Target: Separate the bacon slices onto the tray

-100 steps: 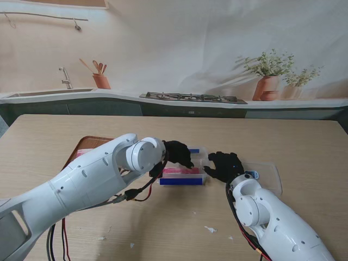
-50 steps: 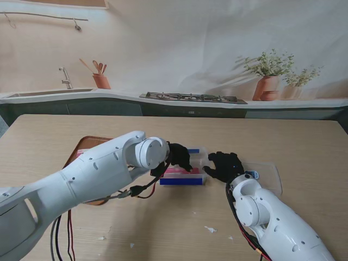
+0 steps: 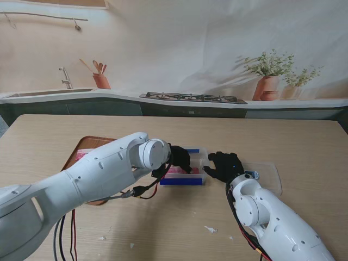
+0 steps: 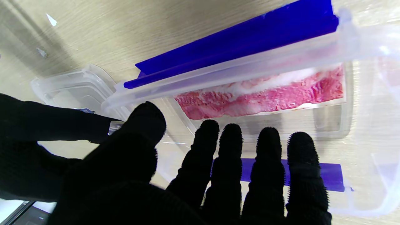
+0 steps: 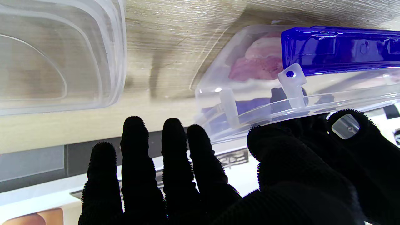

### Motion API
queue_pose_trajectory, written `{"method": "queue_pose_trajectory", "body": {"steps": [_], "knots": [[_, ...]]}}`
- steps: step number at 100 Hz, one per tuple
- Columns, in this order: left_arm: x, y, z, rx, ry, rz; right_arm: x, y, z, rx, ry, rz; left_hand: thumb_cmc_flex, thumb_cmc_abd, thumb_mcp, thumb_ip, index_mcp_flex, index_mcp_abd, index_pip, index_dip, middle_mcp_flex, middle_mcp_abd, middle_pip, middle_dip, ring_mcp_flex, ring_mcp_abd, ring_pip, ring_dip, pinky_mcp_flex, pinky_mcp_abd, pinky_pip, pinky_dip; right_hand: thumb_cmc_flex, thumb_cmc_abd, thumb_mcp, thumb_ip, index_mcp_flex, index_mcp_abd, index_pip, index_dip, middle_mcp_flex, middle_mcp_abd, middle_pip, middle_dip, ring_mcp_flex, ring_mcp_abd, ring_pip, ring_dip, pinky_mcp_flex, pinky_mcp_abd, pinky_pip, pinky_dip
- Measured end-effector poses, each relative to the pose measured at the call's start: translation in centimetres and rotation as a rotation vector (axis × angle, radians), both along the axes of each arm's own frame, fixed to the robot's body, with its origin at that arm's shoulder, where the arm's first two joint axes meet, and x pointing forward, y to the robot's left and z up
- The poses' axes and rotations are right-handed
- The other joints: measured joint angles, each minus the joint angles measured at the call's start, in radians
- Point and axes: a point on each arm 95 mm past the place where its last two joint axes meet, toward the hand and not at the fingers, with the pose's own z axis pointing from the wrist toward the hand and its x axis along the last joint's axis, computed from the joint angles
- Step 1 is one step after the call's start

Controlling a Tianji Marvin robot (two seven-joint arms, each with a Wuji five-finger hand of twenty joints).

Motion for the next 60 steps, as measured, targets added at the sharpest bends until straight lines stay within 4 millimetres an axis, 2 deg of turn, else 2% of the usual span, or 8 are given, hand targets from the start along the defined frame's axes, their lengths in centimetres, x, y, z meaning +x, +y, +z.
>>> {"method": "queue_pose_trajectory", "body": {"steps": [14,31,60], "knots": [[0.1,0.04,-0.37,0.003,0.01,0.008,0.01,0.02,0.0,-0.001,0.001,-0.001,0.0,0.006,-0.019,0.0,-0.043,0.004,-0.025,-0.009,-0.048,0.0,-0.009,-0.001,-0.046,-0.012,-0.019,-0.011,-0.02,-0.01,-0.025,-0.016,0.0,0.0,0.0,0.0,0.0,0.0,0.0,0.001,0.0,0.0,0.0,0.0,0.0,0.0,0.0,0.0,0.0,0.0,0.0,0.0],[0.14,0.06,-0.65,0.004,0.026,0.023,0.03,0.02,0.01,-0.001,0.001,0.0,0.0,0.009,-0.019,0.001,-0.044,0.008,-0.021,-0.01,-0.047,0.0,0.017,-0.001,-0.038,-0.011,0.015,-0.007,-0.022,-0.011,-0.026,-0.023,0.0,0.0,0.0,0.0,-0.001,0.0,0.0,0.002,0.0,0.0,0.0,0.0,0.0,0.0,0.0,0.0,0.0,0.0,0.0,0.0],[-0.06,0.1,-0.51,0.004,0.018,0.018,0.04,0.03,0.01,-0.001,0.001,-0.001,0.006,0.014,-0.019,0.001,-0.043,0.009,0.001,-0.008,-0.008,0.001,0.074,0.043,0.014,0.002,0.105,0.089,-0.045,-0.011,-0.026,-0.023,0.0,0.0,0.0,0.0,-0.001,0.0,0.0,0.004,0.0,0.0,0.0,0.0,0.0,0.0,0.0,0.0,0.0,0.0,0.0,0.0]]}}
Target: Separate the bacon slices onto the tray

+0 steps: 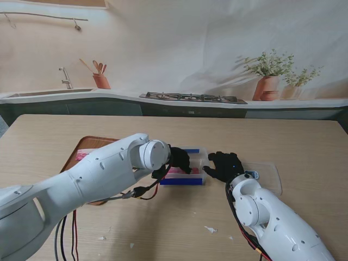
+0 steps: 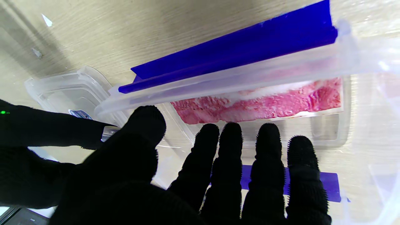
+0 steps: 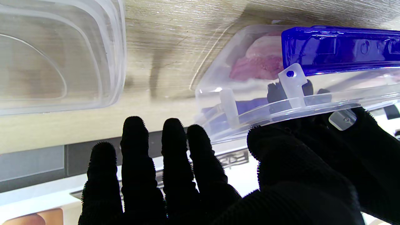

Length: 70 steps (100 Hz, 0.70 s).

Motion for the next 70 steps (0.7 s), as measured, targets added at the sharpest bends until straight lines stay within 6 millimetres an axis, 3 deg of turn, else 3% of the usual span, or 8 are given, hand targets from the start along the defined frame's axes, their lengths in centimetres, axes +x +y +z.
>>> {"method": "queue_pose_trajectory", "body": {"steps": [52,70], "knots": [[-0.75,0.25,0.79,-0.023,-0.009,0.021,0.03,0.05,-0.02,0.0,0.002,0.001,-0.013,-0.007,-0.001,0.0,0.0,0.001,0.001,0.0,0.034,0.001,0.027,0.032,0.051,0.013,0.048,0.037,-0.012,0.0,0.0,0.0,0.0,0.001,0.0,0.0,-0.001,0.008,0.0,0.001,0.0,0.0,0.0,0.0,0.0,0.0,0.0,0.0,0.0,0.0,0.0,0.0],[-0.15,0.41,0.32,0.007,-0.007,0.017,0.07,0.08,-0.02,-0.001,0.003,0.001,-0.025,-0.007,-0.012,0.0,0.0,0.002,0.001,0.0,0.033,0.002,-0.013,0.004,0.031,0.013,-0.076,-0.028,-0.013,0.0,-0.037,-0.016,0.0,0.002,0.0,0.0,-0.002,0.01,0.0,0.008,0.0,0.0,0.0,0.0,0.0,0.0,0.0,0.0,0.0,0.0,0.0,0.0]]}}
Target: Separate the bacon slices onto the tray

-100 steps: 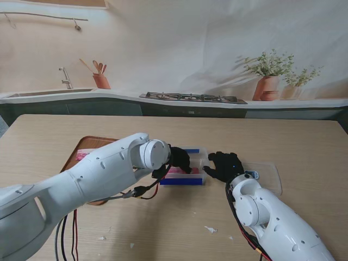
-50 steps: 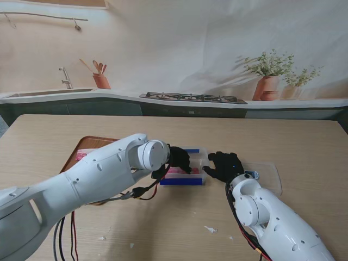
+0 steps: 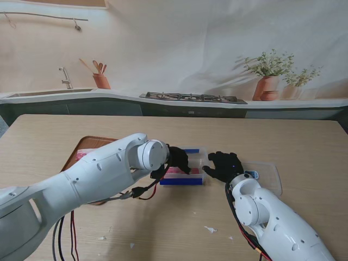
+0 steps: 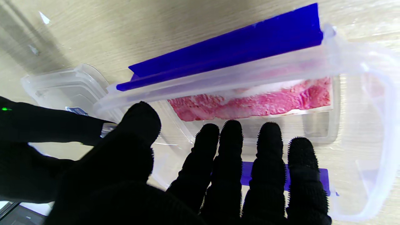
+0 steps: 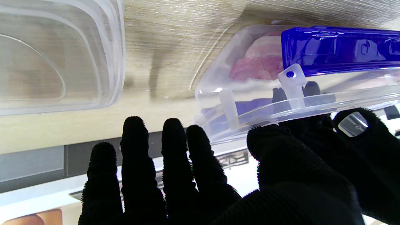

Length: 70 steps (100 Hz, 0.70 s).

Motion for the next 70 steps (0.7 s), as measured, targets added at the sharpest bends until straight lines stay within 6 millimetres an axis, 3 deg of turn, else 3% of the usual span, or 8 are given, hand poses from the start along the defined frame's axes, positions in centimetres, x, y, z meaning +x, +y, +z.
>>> {"method": "queue_pose_trajectory", "body": {"steps": [22,35,70], "knots": [[0.28,-0.11,-0.47,0.019,0.019,0.008,0.01,-0.02,-0.01,0.0,0.0,-0.001,0.007,0.001,0.003,0.0,0.0,0.008,0.0,0.0,-0.013,0.011,-0.02,-0.033,-0.015,0.001,0.002,-0.026,-0.012,0.0,-0.016,-0.016,0.0,0.0,0.0,0.0,0.0,0.0,0.0,0.0,0.0,0.0,0.0,0.0,0.0,0.0,0.0,0.0,0.0,0.0,0.0,0.0],[0.27,-0.13,-0.51,0.018,0.028,0.016,0.01,-0.02,-0.01,0.001,0.0,-0.001,0.012,0.005,-0.005,0.0,0.0,0.009,0.0,0.0,-0.007,0.012,0.0,-0.001,0.009,0.012,0.065,0.024,-0.013,0.0,-0.016,-0.017,0.0,0.0,0.0,0.0,0.0,0.0,0.0,0.0,0.0,0.0,0.0,0.0,0.0,0.0,0.0,0.0,0.0,0.0,0.0,0.0],[0.06,-0.01,0.2,0.001,0.025,0.03,0.03,-0.01,-0.03,0.003,0.001,-0.002,0.014,0.002,-0.024,0.0,0.024,0.014,0.0,0.0,0.015,0.016,0.001,0.027,0.033,0.019,0.085,0.074,-0.013,0.0,-0.016,-0.012,0.0,0.0,0.0,0.0,-0.001,0.0,0.0,0.0,0.0,0.0,0.0,0.0,0.0,0.0,0.0,0.0,0.0,0.0,0.0,0.0]]}}
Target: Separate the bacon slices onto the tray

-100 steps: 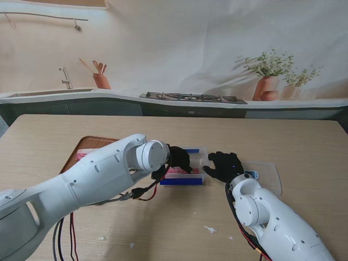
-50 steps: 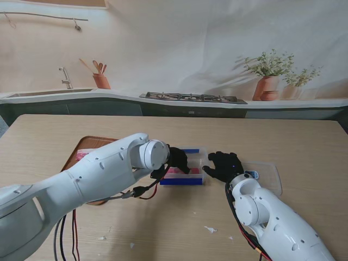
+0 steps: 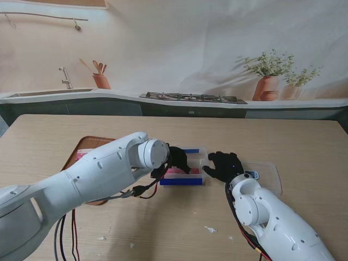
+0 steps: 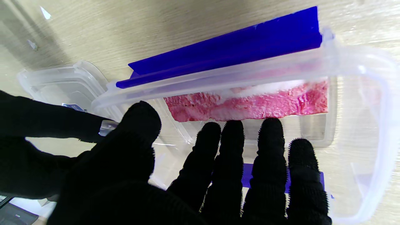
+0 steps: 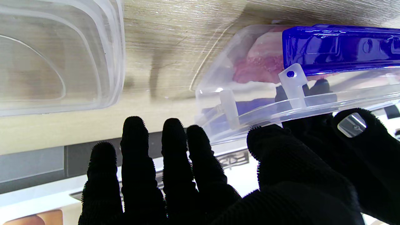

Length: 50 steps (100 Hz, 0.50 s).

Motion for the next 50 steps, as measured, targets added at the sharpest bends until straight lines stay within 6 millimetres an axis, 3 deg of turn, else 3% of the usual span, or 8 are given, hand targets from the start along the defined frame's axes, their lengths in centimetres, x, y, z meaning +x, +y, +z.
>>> {"method": "queue_pose_trajectory", "body": {"steps": [50], "knots": [[-0.26,0.25,0.8,-0.026,0.009,0.047,0.05,0.02,-0.02,0.0,0.002,-0.001,0.0,0.0,0.0,0.0,0.0,0.014,-0.007,0.0,0.022,0.006,0.023,0.053,0.013,0.009,0.03,0.031,0.005,0.001,0.002,0.026,0.0,0.0,0.0,0.0,-0.001,0.0,0.0,0.0,-0.001,0.0,0.0,-0.001,0.0,0.0,0.0,0.0,0.0,0.0,0.0,0.0]]}}
